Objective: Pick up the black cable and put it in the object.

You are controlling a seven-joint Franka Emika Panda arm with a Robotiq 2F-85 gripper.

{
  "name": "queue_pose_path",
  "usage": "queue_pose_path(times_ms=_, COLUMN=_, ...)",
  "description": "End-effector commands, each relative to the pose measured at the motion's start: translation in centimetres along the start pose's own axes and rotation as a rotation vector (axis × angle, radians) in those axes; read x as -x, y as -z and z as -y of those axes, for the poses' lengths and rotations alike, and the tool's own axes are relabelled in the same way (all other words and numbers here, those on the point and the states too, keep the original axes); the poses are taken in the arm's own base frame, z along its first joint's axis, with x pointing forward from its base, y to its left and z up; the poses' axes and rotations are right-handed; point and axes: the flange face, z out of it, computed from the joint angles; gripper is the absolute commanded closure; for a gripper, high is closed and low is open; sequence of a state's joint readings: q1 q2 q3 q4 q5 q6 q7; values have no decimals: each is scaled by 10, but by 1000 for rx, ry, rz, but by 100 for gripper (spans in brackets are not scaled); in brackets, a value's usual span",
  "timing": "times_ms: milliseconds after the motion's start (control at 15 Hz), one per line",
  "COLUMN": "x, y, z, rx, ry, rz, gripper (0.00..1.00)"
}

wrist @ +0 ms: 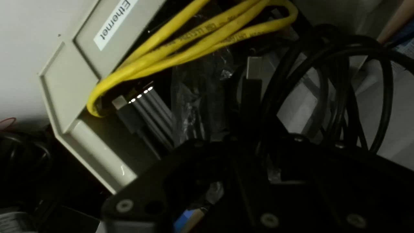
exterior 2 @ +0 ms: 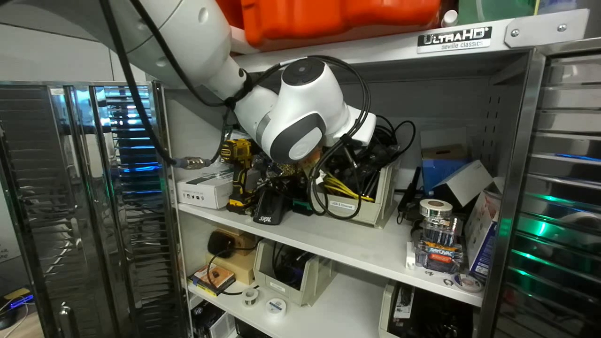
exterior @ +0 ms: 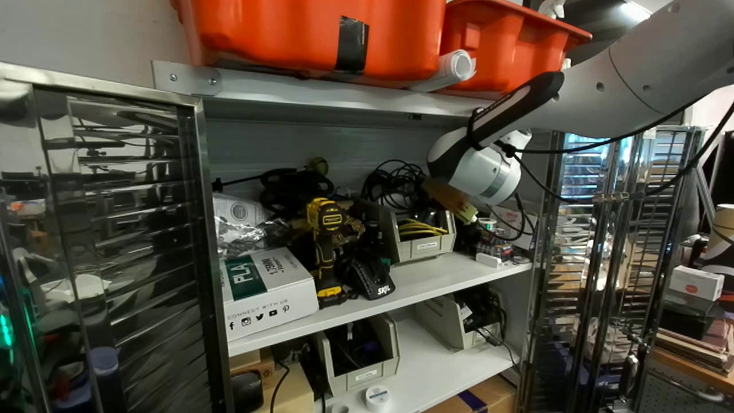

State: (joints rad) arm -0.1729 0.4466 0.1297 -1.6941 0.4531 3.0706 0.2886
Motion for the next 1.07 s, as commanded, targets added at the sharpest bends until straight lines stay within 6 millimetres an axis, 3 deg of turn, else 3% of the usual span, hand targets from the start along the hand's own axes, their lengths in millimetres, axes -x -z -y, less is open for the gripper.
queue_pose_path(times_ms=0, x=-9, y=-5, z=-5, rx=9, ry=34, rz=-30, gripper=95)
queue_pose_path(times_ms=67, x=-9, y=-7, z=-9, rx=24, ry=39, rz=-25, gripper=95)
queue_pose_path(times_ms=133, x=-10, y=-8, z=-11, rx=33, ry=40, rz=-24, gripper=56)
queue_pose_path(times_ms=267, x=-10, y=-8, z=-14, rx=49, ry=61, rz=-26, gripper=47)
queue_pose_path(times_ms=667, x=-1, y=6, z=9, rx=1, ry=86, rz=-19, gripper=1)
queue_pose_path(times_ms=1000, x=13, y=29, z=31, rx=-28, ry=129, rz=4, gripper=0)
